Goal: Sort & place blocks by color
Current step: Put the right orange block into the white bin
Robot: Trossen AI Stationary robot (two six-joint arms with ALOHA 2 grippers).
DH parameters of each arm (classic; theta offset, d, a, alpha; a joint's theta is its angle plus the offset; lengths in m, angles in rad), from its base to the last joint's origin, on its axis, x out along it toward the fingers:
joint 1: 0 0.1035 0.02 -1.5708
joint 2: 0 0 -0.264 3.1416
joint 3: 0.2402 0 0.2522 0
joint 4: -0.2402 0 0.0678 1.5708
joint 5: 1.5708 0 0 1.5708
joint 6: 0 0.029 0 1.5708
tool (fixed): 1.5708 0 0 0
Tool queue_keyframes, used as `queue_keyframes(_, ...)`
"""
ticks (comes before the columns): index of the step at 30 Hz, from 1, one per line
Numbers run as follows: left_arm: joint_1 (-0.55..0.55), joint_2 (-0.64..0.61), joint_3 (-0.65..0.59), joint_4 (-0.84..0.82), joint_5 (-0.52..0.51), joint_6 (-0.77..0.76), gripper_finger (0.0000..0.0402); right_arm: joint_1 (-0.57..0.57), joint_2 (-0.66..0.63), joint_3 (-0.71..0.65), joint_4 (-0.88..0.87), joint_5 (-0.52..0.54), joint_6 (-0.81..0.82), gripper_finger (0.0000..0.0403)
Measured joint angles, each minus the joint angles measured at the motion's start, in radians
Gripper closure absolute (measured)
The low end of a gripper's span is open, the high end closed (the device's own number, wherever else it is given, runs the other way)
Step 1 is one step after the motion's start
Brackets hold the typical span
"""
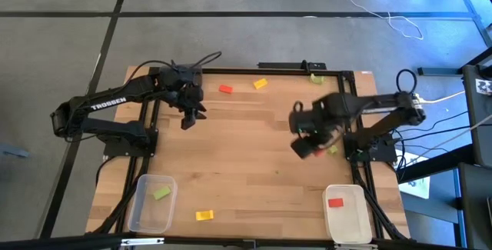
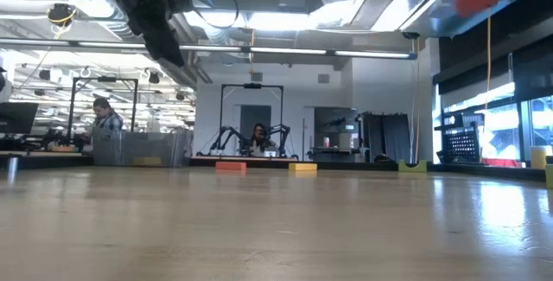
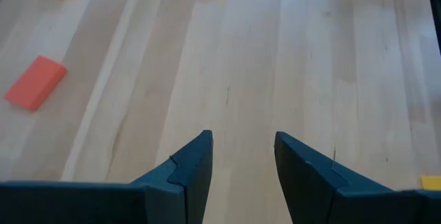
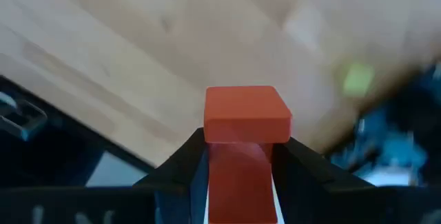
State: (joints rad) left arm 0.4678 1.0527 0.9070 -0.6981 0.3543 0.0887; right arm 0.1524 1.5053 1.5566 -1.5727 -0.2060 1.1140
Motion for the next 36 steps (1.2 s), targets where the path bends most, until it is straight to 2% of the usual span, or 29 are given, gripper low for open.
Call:
queue_keyframes(11,-0.003,0.000,0.000,0.024,0.011,0.038,0.0254,0.315,-0.044,-0.200,0.007,-0.330,0.313,0.0281)
queue_keyframes(15,-0.003,0.000,0.000,0.051,0.032,0.079,0.0254,0.407,-0.043,-0.258,0.107,-0.399,0.455,0.0281)
queue_keyframes(20,-0.003,0.000,0.000,0.065,0.030,0.080,0.0254,0.496,-0.043,-0.354,0.344,-0.409,0.626,0.0281)
queue_keyframes(29,-0.003,0.000,0.000,0.064,0.030,0.080,0.0254,0.636,-0.043,-0.635,0.891,-0.417,0.896,0.0281)
queue_keyframes(36,-0.003,0.000,0.000,0.064,0.029,0.079,0.0254,0.665,-0.043,-0.772,1.003,-0.417,0.920,0.0281)
